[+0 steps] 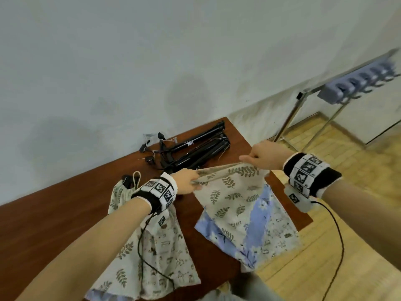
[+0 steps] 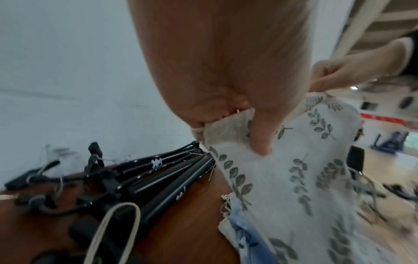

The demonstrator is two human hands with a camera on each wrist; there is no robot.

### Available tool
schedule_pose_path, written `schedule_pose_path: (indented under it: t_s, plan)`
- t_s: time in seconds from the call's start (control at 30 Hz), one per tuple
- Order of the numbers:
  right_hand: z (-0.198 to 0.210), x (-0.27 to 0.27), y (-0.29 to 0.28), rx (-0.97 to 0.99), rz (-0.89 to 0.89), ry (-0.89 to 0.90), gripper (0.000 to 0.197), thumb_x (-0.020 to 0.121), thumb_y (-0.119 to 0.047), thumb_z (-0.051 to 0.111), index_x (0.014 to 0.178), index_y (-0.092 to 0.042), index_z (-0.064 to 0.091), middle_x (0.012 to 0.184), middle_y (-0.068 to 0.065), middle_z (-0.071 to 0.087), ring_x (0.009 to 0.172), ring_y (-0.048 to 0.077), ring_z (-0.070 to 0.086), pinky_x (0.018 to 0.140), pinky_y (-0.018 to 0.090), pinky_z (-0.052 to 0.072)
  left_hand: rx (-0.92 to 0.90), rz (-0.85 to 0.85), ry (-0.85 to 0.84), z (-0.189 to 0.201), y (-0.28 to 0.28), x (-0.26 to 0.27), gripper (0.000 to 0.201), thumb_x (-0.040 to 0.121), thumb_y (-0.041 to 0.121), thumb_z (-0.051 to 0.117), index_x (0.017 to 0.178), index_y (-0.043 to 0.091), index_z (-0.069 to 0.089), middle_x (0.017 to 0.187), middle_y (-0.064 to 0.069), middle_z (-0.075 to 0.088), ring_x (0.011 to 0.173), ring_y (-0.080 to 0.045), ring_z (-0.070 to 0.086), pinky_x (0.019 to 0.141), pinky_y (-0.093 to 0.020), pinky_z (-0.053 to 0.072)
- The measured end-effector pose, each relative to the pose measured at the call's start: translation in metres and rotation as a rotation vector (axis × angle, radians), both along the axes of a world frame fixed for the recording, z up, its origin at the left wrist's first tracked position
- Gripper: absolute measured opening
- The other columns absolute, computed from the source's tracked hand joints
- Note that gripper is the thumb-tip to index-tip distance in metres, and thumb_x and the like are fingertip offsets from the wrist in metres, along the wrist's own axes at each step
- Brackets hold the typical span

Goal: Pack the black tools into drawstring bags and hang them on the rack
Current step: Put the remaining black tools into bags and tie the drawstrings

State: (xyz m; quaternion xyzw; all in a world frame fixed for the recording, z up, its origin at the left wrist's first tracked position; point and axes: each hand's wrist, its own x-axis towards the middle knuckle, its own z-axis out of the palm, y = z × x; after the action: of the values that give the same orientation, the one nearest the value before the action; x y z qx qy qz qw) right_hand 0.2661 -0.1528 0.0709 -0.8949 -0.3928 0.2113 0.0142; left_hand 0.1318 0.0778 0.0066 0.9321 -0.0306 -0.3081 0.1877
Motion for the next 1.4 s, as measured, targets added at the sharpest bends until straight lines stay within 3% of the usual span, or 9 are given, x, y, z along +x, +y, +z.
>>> schedule_pose_path:
  t_s: [0.13,0.27,0.33,0.43,0.53,0.7,1.07,1.27,1.4]
  plan:
    - [-0.022,-0.003,0.014,-0.398,0.011,-0.133,0.047,0.095,-0.049,0.049,0.062,-0.015,0.05,0.061,-0.001,0.051,0.053,0.016,0.049,0.054,0.027,0.045,-0.005,-0.125,-0.039,0.003,0.003,-0.006,0.053,0.099,0.046,0.036,0.069,0.006,0.052,0.06,-0.007,0.046,0.053,-0.022,0.044,0.053,-0.033,0.039]
    - [-0.046,0.011,0.027,-0.549,-0.028,0.225,0.027,0.088,-0.039,0.063,0.098,-0.017,0.075,0.09,0.002,0.071,0.071,0.016,0.058,0.065,0.029,0.048,0.056,-0.252,-0.061,0.005,0.01,-0.008,0.048,0.101,0.043,0.031,0.08,0.008,0.056,0.069,-0.005,0.056,0.062,-0.019,0.052,0.062,-0.034,0.046]
    - [-0.05,0.016,0.041,-0.586,-0.07,0.376,0.02,0.084,-0.033,0.069,0.088,-0.015,0.076,0.079,0.0,0.071,0.065,0.013,0.056,0.058,0.025,0.046,0.096,-0.296,-0.041,-0.003,0.02,-0.007,0.047,0.102,0.043,0.03,0.086,0.008,0.058,0.079,-0.006,0.061,0.069,-0.02,0.054,0.066,-0.034,0.048]
    - [-0.061,0.03,0.084,-0.374,-0.093,0.31,0.015,0.085,-0.018,0.064,0.072,-0.011,0.071,0.069,0.001,0.07,0.063,0.018,0.062,0.057,0.028,0.052,0.12,-0.303,-0.036,-0.023,0.032,-0.003,0.044,0.101,0.043,0.031,0.112,0.012,0.062,0.106,-0.005,0.065,0.095,-0.023,0.057,0.076,-0.034,0.045]
    - [-0.088,0.041,0.13,-0.224,0.004,0.111,0.032,0.09,-0.01,0.051,0.119,-0.014,0.064,0.122,0.01,0.063,0.104,0.028,0.062,0.085,0.04,0.054,0.159,-0.402,0.045,-0.042,0.026,-0.006,0.039,0.103,0.035,0.032,0.128,0.015,0.055,0.123,-0.006,0.06,0.111,-0.028,0.055,0.087,-0.038,0.047]
    - [-0.147,0.039,0.18,-0.37,0.214,0.151,0.069,0.091,-0.008,0.056,0.151,-0.029,0.027,0.155,0.009,0.027,0.14,0.03,0.03,0.108,0.05,0.036,0.138,-0.471,0.037,-0.065,0.015,-0.019,0.019,0.093,0.007,0.044,0.093,0.007,0.063,0.092,-0.012,0.066,0.084,-0.032,0.061,0.07,-0.039,0.049]
    - [-0.19,0.025,0.182,-0.543,0.2,0.143,0.058,0.09,-0.021,0.057,0.145,-0.025,0.038,0.136,0.01,0.045,0.129,0.031,0.04,0.109,0.061,0.022,0.076,-0.418,0.084,-0.067,0.015,-0.019,0.032,0.086,0.0,0.046,0.109,0.008,0.066,0.099,-0.011,0.067,0.087,-0.031,0.06,0.065,-0.032,0.042]
    - [-0.161,0.029,0.165,-0.382,0.259,-0.01,0.043,0.089,-0.034,0.059,0.131,-0.028,0.057,0.149,0.01,0.023,0.138,0.035,0.02,0.105,0.055,0.031,0.035,-0.325,0.124,-0.059,0.016,-0.023,0.046,0.087,0.006,0.05,0.131,0.016,0.057,0.12,-0.011,0.063,0.102,-0.033,0.06,0.074,-0.036,0.049]
    - [-0.127,0.026,0.161,-0.358,0.278,0.057,0.02,0.088,-0.033,0.054,0.105,-0.033,0.065,0.116,0.003,0.06,0.11,0.027,0.056,0.1,0.047,0.035,0.051,-0.509,0.021,-0.047,0.004,-0.025,0.029,0.083,0.006,0.053,0.107,0.009,0.068,0.098,-0.009,0.068,0.086,-0.03,0.062,0.065,-0.031,0.04]
